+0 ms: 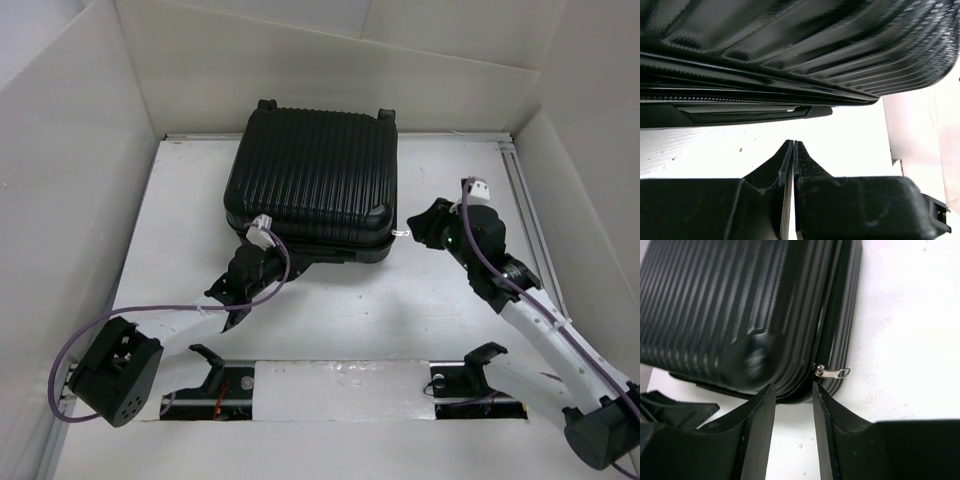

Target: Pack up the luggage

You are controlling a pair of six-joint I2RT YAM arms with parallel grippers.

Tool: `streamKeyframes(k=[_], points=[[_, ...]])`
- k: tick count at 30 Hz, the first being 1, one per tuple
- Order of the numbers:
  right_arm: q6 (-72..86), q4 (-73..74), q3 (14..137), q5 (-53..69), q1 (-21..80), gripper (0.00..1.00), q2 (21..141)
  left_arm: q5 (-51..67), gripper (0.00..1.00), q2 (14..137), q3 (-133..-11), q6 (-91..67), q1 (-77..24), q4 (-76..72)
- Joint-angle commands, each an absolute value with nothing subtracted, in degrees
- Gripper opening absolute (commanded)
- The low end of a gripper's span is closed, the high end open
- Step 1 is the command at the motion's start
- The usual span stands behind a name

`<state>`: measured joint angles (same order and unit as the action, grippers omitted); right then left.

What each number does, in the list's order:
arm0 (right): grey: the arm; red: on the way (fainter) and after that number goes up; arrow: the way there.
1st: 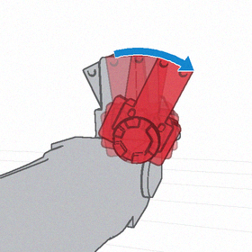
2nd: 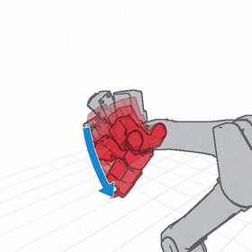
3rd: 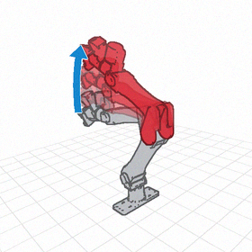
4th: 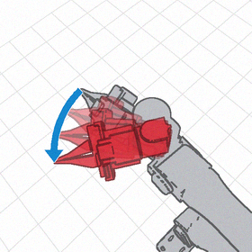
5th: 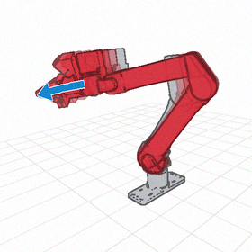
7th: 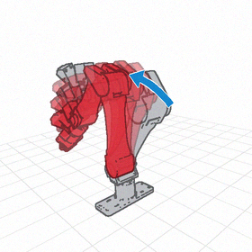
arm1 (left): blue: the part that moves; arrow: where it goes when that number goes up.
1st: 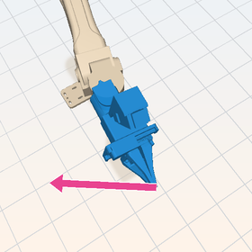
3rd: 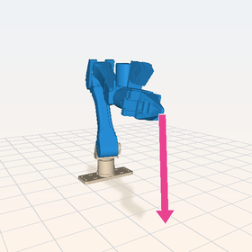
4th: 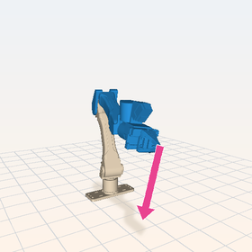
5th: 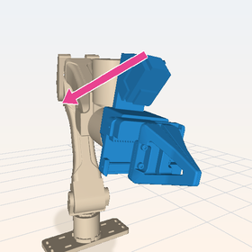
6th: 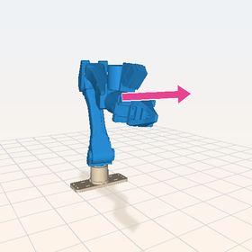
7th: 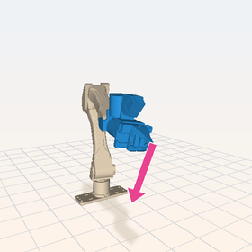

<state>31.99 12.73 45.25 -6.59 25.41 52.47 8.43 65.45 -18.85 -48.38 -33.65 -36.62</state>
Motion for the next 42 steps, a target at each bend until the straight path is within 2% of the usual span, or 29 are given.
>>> streamKeyframes(k=[1, 5, 8, 15, 19, 21, 28, 29, 30, 31, 33, 35, 36, 40, 42], points=[[26.4, 13.1, 43.9, -1.2, 25.0, 0.41, 53.0, 9.1, 0.0, 62.6, -19.4, -46.1, -33.7, -37.6], [20.9, 13.5, 46.6, 2.2, 23.8, 0.38, 61.3, 8.0, 0.0, 61.2, -18.9, -45.5, -33.7, -35.1], [15.7, 12.7, 48.9, 11.3, 20.4, 0.37, 65.6, 7.3, 0.0, 60.5, -17.8, -45.5, -33.7, -34.5], [11.2, 8.1, 49.4, 20.0, 13.7, 0.49, 69.6, 6.8, 0.0, 59.9, -17.2, -44.4, -33.7, -32.0], [8.8, 7.6, 51.0, 23.2, 11.8, 0.51, 73.5, 6.2, 0.0, 59.9, -16.7, -44.4, -33.7, -31.5], [7.7, 7.6, 52.5, 28.8, 11.2, 0.54, 75.7, 6.2, 0.0, 59.9, -16.7, -44.4, -33.7, -31.5], [4.7, 7.6, 54.5, 39.6, 11.2, 0.54, 83.0, 8.1, 0.0, 58.2, -17.7, -43.9, -33.7, -29.2], [4.7, 7.6, 54.5, 39.6, 11.7, 0.54, 83.0, 8.8, 0.05, 58.2, -17.8, -43.9, -33.7, -29.2], [4.7, 7.0, 54.5, 39.6, 11.7, 0.52, 83.0, 8.8, 0.11, 58.2, -17.8, -43.9, -33.7, -28.7], [4.7, 7.0, 54.5, 40.4, 11.7, 0.49, 83.0, 8.8, 0.26, 58.2, -17.8, -43.9, -33.7, -28.7], [5.4, 6.5, 53.2, 40.4, 11.7, 0.38, 83.0, 8.8, 0.36, 58.7, -17.8, -43.9, -33.7, -28.7], [6.2, 4.2, 52.1, 40.4, 11.7, 0.33, 83.0, 10.0, 0.4, 60.2, -17.8, -43.9, -33.7, -30.3], [6.8, 4.2, 52.1, 40.4, 11.7, 0.25, 83.0, 10.5, 0.4, 60.9, -17.8, -43.9, -33.7, -31.0], [8.6, 3.1, 51.1, 38.3, 12.2, 0.07, 82.4, 13.3, 0.4, 64.0, -18.3, -44.5, -33.7, -34.4], [9.5, 1.8, 49.7, 36.6, 12.2, 0.03, 81.4, 14.6, 0.42, 64.8, -18.3, -45.1, -33.7, -36.1]])
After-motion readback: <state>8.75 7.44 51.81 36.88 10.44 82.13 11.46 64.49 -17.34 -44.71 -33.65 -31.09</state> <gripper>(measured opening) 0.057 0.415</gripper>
